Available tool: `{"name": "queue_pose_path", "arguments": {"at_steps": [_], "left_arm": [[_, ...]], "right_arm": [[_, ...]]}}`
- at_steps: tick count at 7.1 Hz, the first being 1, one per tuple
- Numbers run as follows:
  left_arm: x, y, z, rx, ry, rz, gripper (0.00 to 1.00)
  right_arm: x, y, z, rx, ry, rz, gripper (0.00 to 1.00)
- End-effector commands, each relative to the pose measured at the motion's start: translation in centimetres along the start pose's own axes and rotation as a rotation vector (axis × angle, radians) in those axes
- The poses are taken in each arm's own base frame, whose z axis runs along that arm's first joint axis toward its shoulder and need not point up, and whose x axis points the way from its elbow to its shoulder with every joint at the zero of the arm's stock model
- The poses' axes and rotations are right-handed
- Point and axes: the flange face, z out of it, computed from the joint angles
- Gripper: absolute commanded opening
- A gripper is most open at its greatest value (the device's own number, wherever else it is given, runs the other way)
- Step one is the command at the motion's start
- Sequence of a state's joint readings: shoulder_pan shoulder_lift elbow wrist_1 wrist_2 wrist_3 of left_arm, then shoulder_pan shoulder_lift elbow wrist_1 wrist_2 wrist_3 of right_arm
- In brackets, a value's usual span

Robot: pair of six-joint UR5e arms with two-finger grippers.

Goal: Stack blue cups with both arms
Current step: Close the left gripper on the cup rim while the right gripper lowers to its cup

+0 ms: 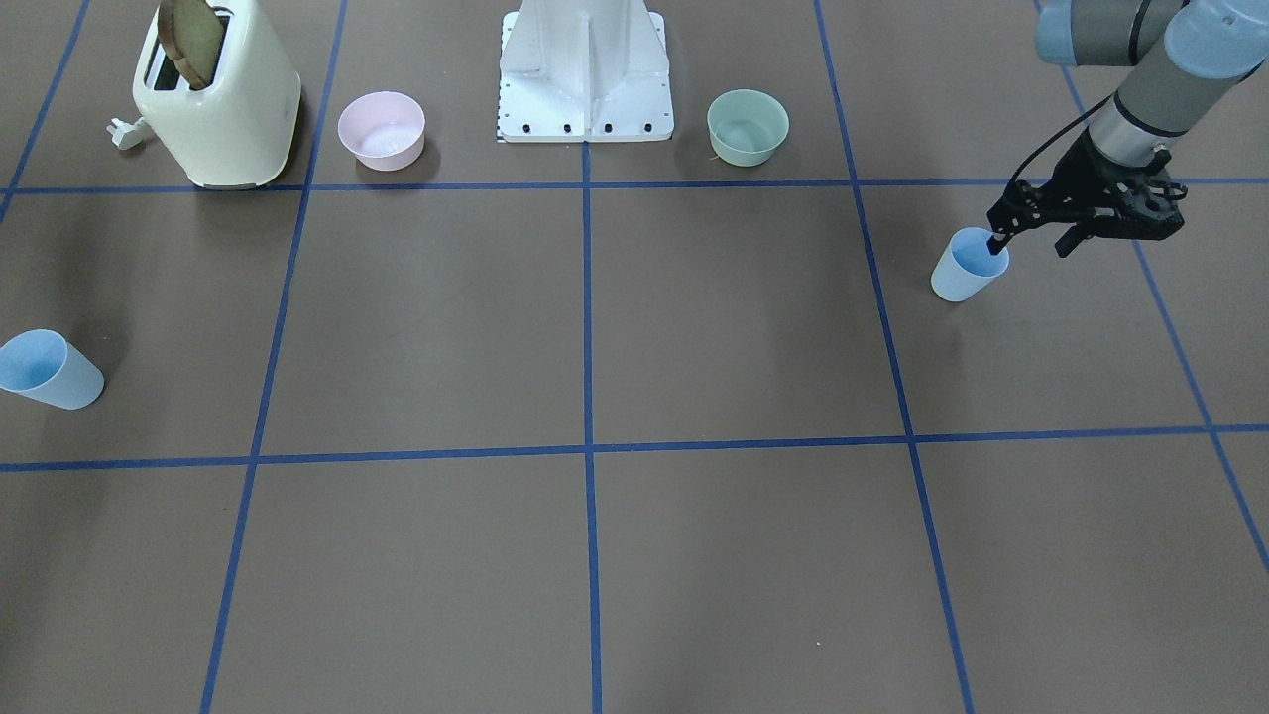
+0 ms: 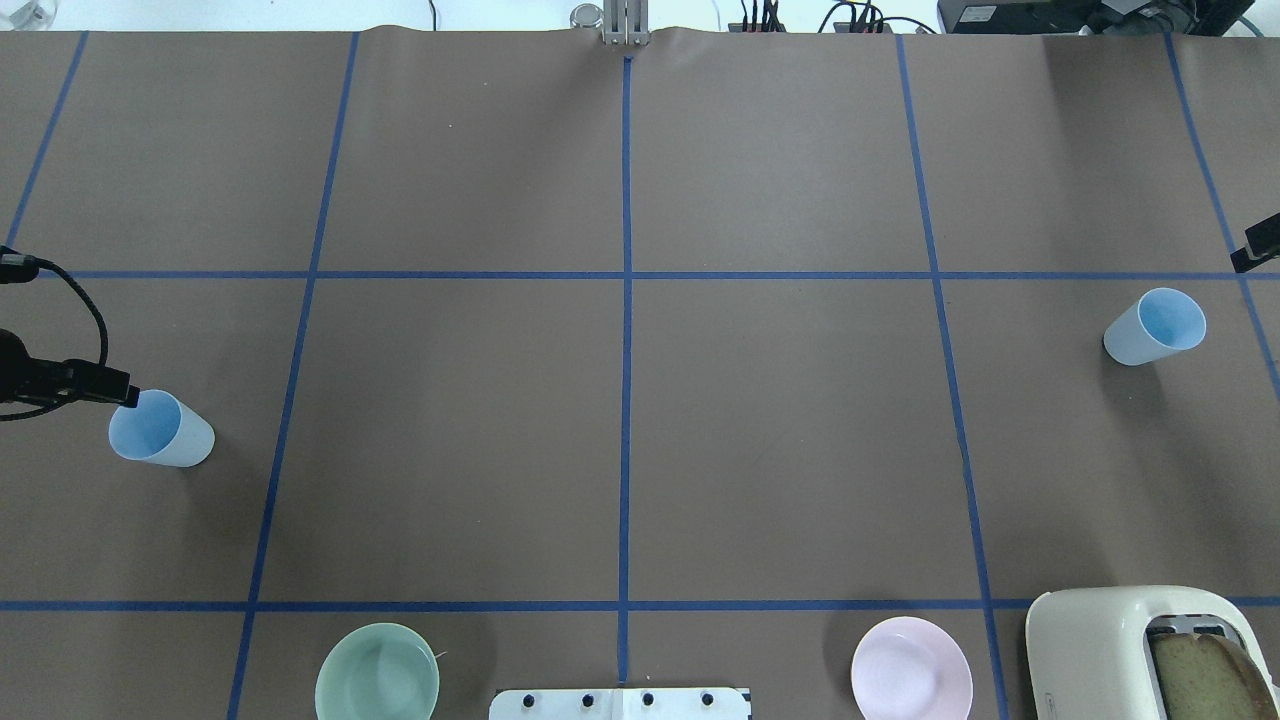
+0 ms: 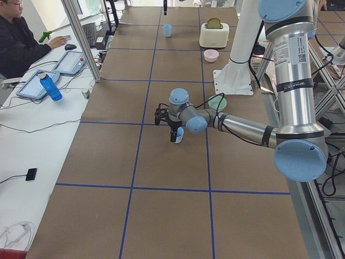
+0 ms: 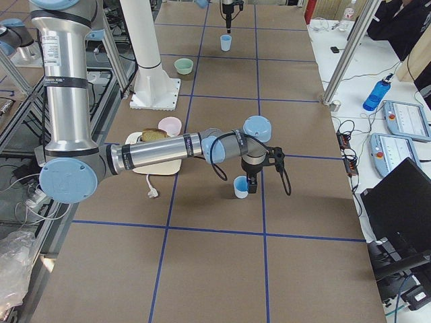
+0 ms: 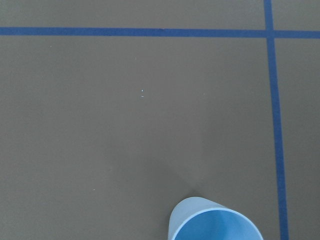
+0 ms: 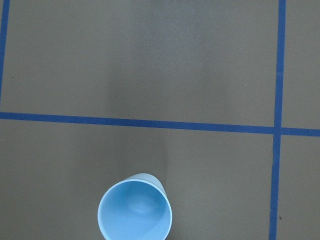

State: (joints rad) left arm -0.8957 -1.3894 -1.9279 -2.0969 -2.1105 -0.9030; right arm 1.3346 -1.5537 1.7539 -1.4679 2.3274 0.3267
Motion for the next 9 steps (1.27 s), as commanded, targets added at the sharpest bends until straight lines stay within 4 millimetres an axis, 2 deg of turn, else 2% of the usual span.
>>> {"name": "queue_pose_path", "arguments": {"at_steps": [1, 3, 7, 8, 9], "left_arm": [[-0.2, 0.2, 1.2, -0.004, -0.024, 0.006, 0.97], [0.4, 1.0, 2.1, -0.019, -0.029, 0.018, 0.97], [0.5, 1.8, 3.5, -0.05, -0.041, 0.028, 0.97], [0.6, 1.9, 3.8, -0.043, -0.051, 0.036, 0.96], [0.7, 2.0, 4.0, -0.041, -0.056, 0.039, 0.87]], "right_arm": [[0.0, -0.1, 0.0, -0.001, -0.001, 0.001, 1.0], [-0.1, -0.1, 0.0, 0.0, -0.001, -0.001, 1.0], [-0.2, -0.4, -0.1, 0.004, 0.001, -0.004, 1.0], [-0.2, -0.4, 0.0, 0.003, -0.001, -0.003, 1.0], [-0.3, -0.9, -0.1, 0.004, -0.001, -0.004, 1.0]]}}
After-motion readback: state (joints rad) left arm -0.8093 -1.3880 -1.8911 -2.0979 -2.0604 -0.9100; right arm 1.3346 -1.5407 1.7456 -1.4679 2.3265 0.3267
